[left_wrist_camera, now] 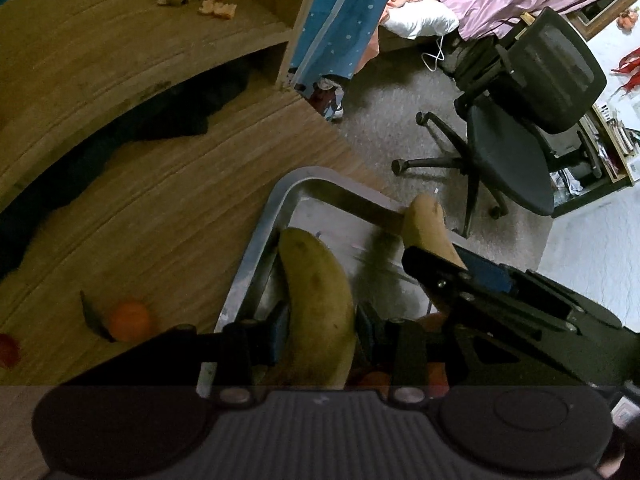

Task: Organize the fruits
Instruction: 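Carry banana in right tool and banana in left tool over tray, then open right tool to drop banana while left tool releases its banana onto tray, then withdraw both open tools from the metal tray, then move left tool toward small red tomato while right tool approaches orange tangerine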

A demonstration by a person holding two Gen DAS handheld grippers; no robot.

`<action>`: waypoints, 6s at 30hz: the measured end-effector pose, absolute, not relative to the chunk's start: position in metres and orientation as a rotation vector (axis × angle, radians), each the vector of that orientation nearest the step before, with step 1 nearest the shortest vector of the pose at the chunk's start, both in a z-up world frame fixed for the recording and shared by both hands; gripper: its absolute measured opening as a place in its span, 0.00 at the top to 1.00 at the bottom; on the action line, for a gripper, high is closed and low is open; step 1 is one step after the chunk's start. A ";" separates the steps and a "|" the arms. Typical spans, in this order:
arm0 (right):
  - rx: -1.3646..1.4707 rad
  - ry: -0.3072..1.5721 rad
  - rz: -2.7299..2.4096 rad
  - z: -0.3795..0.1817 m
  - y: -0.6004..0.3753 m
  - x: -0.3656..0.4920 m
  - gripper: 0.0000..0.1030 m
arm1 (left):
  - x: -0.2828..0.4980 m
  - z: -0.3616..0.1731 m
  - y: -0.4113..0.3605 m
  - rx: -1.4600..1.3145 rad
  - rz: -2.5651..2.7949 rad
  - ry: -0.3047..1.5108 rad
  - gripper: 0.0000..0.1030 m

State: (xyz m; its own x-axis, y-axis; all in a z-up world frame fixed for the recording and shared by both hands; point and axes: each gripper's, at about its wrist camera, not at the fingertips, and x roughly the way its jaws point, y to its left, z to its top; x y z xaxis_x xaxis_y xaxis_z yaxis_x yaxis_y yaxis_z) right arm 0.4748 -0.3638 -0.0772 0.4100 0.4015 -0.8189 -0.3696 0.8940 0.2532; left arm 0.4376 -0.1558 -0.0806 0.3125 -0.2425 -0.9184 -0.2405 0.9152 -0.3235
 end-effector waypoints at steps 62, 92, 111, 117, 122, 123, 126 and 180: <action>0.024 0.909 0.427 -0.003 -0.313 0.231 0.01 | 0.201 -0.017 -0.038 -0.369 0.223 1.126 0.00; -0.059 1.091 0.538 -0.031 -0.258 0.145 0.01 | 0.087 -0.050 0.023 -0.469 0.383 1.236 0.00; -0.141 1.124 0.679 -0.054 -0.245 0.232 0.01 | 0.153 -0.069 0.016 -0.529 0.484 1.294 0.00; -0.188 1.041 0.755 -0.050 -0.238 0.261 0.01 | 0.190 -0.073 0.014 -0.522 0.494 1.292 0.00; -0.266 0.953 0.806 -0.050 -0.233 0.289 0.01 | 0.227 -0.079 0.014 -0.537 0.500 1.278 0.00; -0.289 0.932 0.818 -0.050 -0.231 0.295 0.01 | 0.234 -0.080 0.014 -0.539 0.503 1.276 0.00; -0.358 0.886 0.850 -0.052 -0.222 0.310 0.01 | 0.253 -0.084 0.016 -0.539 0.519 1.268 0.00; -0.527 1.037 0.992 -0.115 -0.167 0.401 0.02 | 0.332 -0.122 -0.001 -0.454 0.572 1.174 0.03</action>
